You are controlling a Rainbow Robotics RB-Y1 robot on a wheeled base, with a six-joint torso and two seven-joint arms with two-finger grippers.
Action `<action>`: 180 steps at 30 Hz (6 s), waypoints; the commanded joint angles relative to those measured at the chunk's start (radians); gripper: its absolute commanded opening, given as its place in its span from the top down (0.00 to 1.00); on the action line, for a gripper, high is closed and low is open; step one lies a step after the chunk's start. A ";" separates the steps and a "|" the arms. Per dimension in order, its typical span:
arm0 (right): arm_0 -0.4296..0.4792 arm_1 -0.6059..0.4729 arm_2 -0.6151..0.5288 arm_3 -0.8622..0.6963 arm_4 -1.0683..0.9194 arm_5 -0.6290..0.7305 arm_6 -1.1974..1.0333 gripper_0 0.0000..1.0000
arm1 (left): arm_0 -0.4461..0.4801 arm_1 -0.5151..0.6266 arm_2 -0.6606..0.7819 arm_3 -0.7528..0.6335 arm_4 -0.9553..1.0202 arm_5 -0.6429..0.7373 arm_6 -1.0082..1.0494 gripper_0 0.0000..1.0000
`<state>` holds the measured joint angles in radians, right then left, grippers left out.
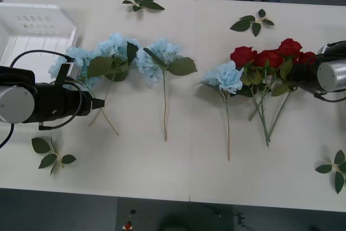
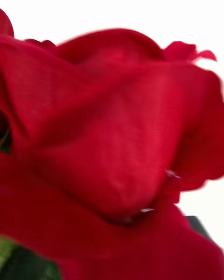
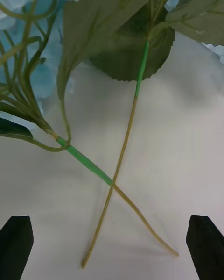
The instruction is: Put the red flowers into the right box and the blue flowers into the left box
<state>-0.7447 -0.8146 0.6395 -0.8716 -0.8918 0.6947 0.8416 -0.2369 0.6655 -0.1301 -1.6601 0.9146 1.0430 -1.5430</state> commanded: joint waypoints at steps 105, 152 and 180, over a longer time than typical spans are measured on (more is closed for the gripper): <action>0.116 -0.011 -0.218 -0.351 0.248 0.241 -0.207 0.00 | -0.036 0.210 -0.187 -0.141 -0.310 -0.442 0.531 1.00; 0.050 0.150 -0.274 -0.256 0.326 0.098 -0.098 0.00 | 0.094 0.364 0.405 -0.024 0.049 -0.236 -0.032 0.00; 0.048 0.195 -0.267 -0.135 0.429 0.045 -0.085 1.00 | -0.110 0.006 0.020 -0.184 -0.253 0.068 -0.046 0.00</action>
<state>-0.6711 -0.6284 0.3778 -1.0013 -0.4659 0.7420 0.7360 -0.3187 0.6813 -0.0910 -1.8737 0.7158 1.1798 -1.5406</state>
